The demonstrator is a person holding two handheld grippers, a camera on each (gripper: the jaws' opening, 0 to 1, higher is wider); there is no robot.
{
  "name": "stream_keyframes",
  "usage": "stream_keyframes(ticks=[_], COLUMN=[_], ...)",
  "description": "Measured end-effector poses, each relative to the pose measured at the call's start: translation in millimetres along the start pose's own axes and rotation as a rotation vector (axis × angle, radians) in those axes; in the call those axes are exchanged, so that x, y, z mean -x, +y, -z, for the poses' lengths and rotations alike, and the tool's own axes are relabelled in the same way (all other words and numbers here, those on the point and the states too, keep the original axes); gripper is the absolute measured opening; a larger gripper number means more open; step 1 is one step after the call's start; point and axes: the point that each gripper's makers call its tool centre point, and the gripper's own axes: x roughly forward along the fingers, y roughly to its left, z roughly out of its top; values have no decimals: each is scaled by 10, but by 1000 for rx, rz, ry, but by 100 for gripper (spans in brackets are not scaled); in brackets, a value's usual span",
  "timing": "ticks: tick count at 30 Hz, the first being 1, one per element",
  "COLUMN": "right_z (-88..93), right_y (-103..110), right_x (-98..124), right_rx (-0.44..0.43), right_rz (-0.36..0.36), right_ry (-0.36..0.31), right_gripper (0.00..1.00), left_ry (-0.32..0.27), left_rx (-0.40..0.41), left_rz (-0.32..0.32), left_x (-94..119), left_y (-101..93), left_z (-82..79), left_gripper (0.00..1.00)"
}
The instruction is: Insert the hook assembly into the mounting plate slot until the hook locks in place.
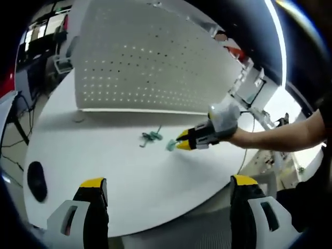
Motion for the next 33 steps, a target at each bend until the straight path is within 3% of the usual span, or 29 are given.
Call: stream_keyframes(ticks=[10, 17, 25, 33], right_z=[-100, -101, -112, -113], right_y=[66, 115, 130, 94], right_x=[-27, -29, -38, -7], right_rx=[138, 177, 151, 65], right_rz=[-13, -13, -12, 3], right_ry=[18, 44, 45, 39], right_gripper=[7, 5, 0, 0], left_ry=[-7, -10, -12, -3], left_rx=[18, 21, 24, 15], left_rz=[-12, -16, -15, -19], left_x=[14, 18, 13, 29], left_y=[43, 65, 67, 85], left_z=[18, 22, 21, 33], left_gripper=[100, 100, 100, 99])
